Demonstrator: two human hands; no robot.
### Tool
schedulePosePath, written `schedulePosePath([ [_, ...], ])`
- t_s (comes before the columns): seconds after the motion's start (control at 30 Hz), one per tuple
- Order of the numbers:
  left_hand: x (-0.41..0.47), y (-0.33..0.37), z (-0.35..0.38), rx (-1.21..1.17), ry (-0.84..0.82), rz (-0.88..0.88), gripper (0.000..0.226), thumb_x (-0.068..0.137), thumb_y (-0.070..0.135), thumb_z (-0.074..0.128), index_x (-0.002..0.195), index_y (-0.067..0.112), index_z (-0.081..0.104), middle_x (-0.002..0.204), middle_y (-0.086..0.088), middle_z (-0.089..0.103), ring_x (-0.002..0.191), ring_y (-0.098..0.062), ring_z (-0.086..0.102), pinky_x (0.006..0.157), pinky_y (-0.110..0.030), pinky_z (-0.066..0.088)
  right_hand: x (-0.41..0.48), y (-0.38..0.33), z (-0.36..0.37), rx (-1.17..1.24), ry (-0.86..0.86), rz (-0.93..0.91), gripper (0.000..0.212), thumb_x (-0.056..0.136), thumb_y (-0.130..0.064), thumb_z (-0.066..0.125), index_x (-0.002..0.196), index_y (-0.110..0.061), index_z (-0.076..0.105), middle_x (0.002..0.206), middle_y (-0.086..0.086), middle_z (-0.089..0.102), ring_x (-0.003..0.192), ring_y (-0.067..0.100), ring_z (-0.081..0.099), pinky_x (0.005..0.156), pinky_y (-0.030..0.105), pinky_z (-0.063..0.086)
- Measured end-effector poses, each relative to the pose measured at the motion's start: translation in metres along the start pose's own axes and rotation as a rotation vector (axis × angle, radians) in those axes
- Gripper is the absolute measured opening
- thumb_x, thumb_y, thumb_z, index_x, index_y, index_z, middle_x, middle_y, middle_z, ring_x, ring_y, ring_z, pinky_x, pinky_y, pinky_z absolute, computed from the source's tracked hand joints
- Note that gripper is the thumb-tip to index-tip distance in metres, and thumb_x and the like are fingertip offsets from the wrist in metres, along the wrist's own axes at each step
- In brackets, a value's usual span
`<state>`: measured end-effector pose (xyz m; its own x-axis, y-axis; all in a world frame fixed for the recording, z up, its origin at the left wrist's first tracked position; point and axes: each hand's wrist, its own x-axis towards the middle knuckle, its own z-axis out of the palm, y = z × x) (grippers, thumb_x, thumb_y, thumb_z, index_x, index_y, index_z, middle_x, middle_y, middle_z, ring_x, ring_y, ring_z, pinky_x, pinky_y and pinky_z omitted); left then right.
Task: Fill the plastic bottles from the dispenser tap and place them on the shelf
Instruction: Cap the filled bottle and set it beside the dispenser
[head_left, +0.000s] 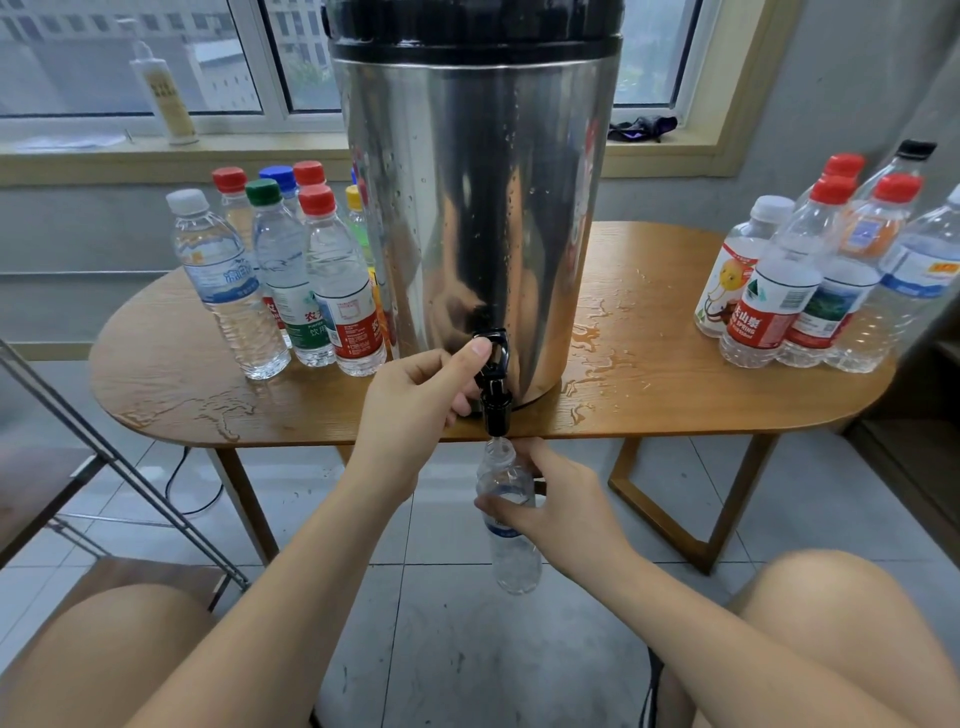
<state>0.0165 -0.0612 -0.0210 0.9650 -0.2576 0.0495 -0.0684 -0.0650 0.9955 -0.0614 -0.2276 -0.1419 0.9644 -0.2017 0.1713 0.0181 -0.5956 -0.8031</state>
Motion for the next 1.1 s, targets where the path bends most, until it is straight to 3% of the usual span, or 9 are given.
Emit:
schedulePosePath([
  [0.3,-0.0008,0.0005,-0.0019,0.042,-0.013,-0.004,0.051,0.096,0.059,0.074,0.065,0.019,0.073,0.063,-0.004,0.063,0.063,-0.013,0.057,0.065,-0.024,0.048,0.0009,0.0016,0.0024,-0.007,0.0,-0.009,0.058,0.082,-0.059,0.087,0.131,-0.04,0.062,0.12,-0.024,0.071,0.11,-0.001,0.066,0.093,0.018,0.055],
  [0.5,0.0009,-0.0001,-0.0046,0.05,-0.037,-0.015,0.051,0.096,0.059,0.072,0.08,0.011,0.076,0.064,-0.005,0.064,0.063,-0.014,0.058,0.065,-0.022,0.051,0.0017,0.0023,0.0028,-0.021,-0.008,-0.01,0.062,0.082,-0.061,0.085,0.135,-0.037,0.063,0.123,-0.022,0.071,0.112,0.002,0.066,0.097,0.028,0.058],
  [1.1,0.0015,-0.0017,-0.0041,0.033,-0.038,-0.028,0.053,0.096,0.059,0.072,0.084,0.008,0.075,0.065,-0.007,0.065,0.063,-0.016,0.057,0.058,-0.017,0.048,0.003,0.0051,0.0031,0.003,-0.008,-0.022,0.06,0.082,-0.061,0.086,0.134,-0.04,0.064,0.118,-0.023,0.071,0.11,0.002,0.067,0.095,0.031,0.059],
])
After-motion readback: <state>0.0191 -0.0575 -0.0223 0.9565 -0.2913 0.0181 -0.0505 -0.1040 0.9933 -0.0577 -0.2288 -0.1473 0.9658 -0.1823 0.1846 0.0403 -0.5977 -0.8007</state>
